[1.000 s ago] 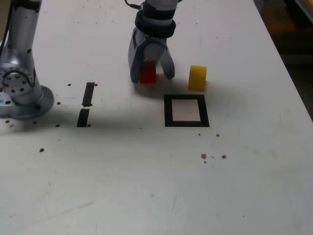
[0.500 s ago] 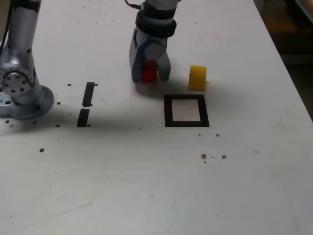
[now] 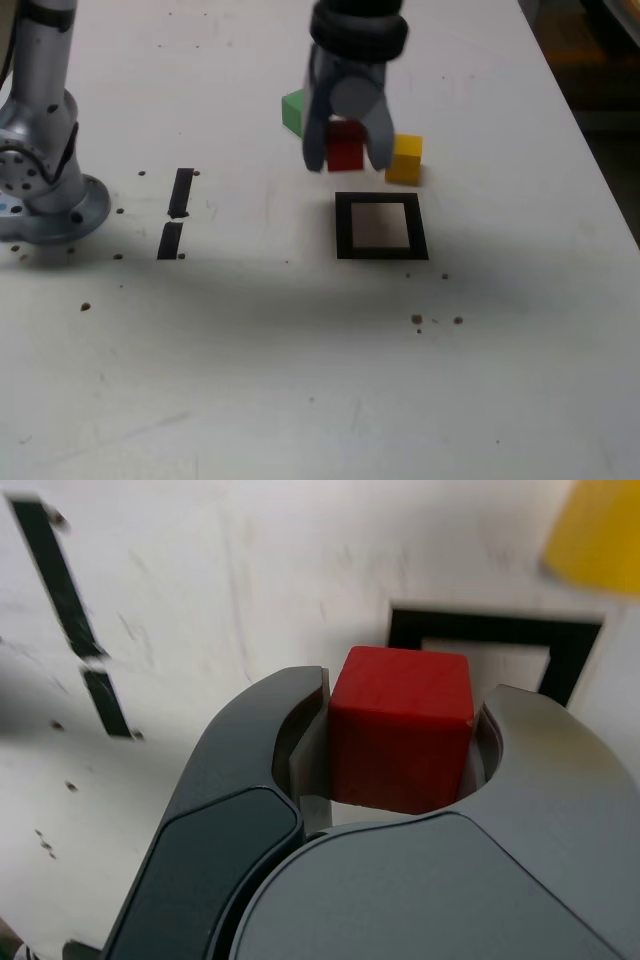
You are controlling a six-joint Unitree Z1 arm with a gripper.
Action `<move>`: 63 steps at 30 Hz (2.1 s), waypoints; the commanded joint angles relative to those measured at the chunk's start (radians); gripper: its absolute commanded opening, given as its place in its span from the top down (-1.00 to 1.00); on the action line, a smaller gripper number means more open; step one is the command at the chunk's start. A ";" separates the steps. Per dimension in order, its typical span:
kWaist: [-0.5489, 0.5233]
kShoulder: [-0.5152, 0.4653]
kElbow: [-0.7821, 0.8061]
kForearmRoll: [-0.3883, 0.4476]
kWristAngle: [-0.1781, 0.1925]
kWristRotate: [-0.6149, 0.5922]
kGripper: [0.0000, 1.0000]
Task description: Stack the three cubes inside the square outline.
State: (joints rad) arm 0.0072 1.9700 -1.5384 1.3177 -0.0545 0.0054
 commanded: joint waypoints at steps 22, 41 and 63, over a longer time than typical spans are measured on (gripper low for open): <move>-0.056 0.142 0.000 -0.138 -0.024 -0.059 0.95; -0.049 0.136 0.012 -0.110 -0.041 -0.053 -0.99; 0.075 0.133 -0.261 0.104 0.147 0.130 -0.94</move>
State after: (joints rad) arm 0.0595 2.0809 -1.7977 1.4210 0.0742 0.1027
